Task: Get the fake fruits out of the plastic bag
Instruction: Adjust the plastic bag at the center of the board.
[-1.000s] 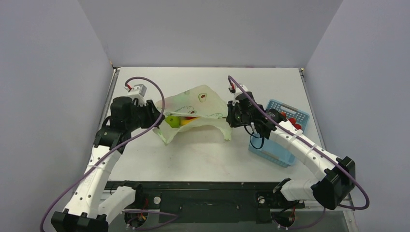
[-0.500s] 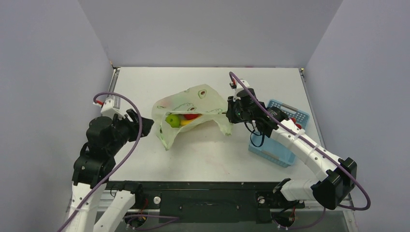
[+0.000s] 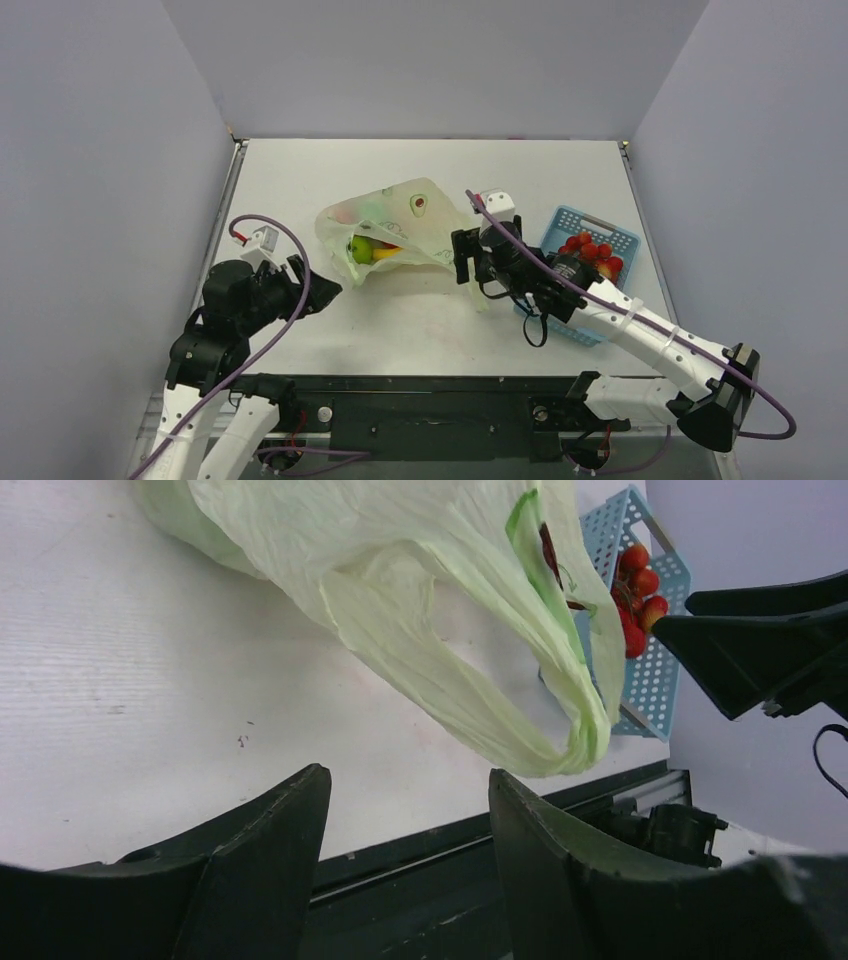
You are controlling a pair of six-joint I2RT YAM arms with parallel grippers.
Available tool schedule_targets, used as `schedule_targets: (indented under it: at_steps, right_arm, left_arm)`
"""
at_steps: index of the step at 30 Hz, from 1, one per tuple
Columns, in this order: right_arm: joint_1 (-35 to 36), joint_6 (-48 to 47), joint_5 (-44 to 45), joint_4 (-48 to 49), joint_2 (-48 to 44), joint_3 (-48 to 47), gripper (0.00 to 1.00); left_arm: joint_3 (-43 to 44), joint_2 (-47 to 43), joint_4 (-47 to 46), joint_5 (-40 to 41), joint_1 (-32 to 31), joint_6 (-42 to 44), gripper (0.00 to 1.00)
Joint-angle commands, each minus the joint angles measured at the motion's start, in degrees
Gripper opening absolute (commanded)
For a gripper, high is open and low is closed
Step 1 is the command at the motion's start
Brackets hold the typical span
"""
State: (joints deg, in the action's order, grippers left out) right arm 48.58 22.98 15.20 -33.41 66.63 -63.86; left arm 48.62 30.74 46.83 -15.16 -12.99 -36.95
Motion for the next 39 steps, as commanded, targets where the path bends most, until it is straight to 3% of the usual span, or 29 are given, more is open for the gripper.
schedule_targets:
  at_steps: [1,8,14,19,21,28,30,32,33,34,35,39]
  right_arm:
    - [3.79,3.39,11.16,0.9,-3.45,5.99,0.76]
    - [6.51,6.62,10.35,4.72,-4.07,13.1,0.76]
    - [9.85,8.5,12.81,6.83,-2.8,16.26,0.76]
    - [12.1,8.56,18.05,7.56,-0.11,17.1,0.76]
    - [12.7,8.64,19.35,7.39,1.27,16.64,0.74]
    - [14.0,9.07,22.53,7.81,4.1,15.59,0.64]
    - [13.89,9.03,24.25,7.72,4.54,15.29,0.55]
    - [13.8,8.8,26.35,7.28,4.59,14.76,0.37]
    - [13.68,8.73,27.33,6.38,4.26,14.16,0.2]
    - [13.37,8.48,29.6,5.12,3.88,13.74,0.1]
    - [12.72,8.3,30.66,4.5,2.7,12.79,0.01]
    - [8.5,5.55,28.68,2.74,-3.39,9.53,0.0]
  left_arm:
    - [1.34,1.15,-2.08,-0.49,-4.84,-0.39,0.57]
    - [4.81,5.13,-5.47,13.68,-16.94,-7.94,0.59]
    - [8.85,11.49,-7.47,27.34,-27.83,-7.4,0.59]
    - [13.38,19.15,-2.98,51.83,-43.95,-4.96,0.6]
    - [14.76,21.81,-1.31,57.61,-46.66,-5.12,0.6]
    - [14.96,26.23,-0.8,62.9,-47.39,-3.88,0.59]
    - [14.52,25.44,-0.07,65.45,-47.4,-3.35,0.51]
    - [13.2,23.27,-0.39,65.89,-47.27,-1.2,0.31]
    - [12.12,21.32,-0.48,65.84,-47.24,-0.76,0.14]
    - [10.77,20.3,-0.3,64.81,-47.17,-0.3,0.05]
    - [9.9,17.79,-0.28,63.8,-47.09,0.0,0.02]
    - [3.67,10.66,-0.67,48.23,-47.0,0.62,0.0]
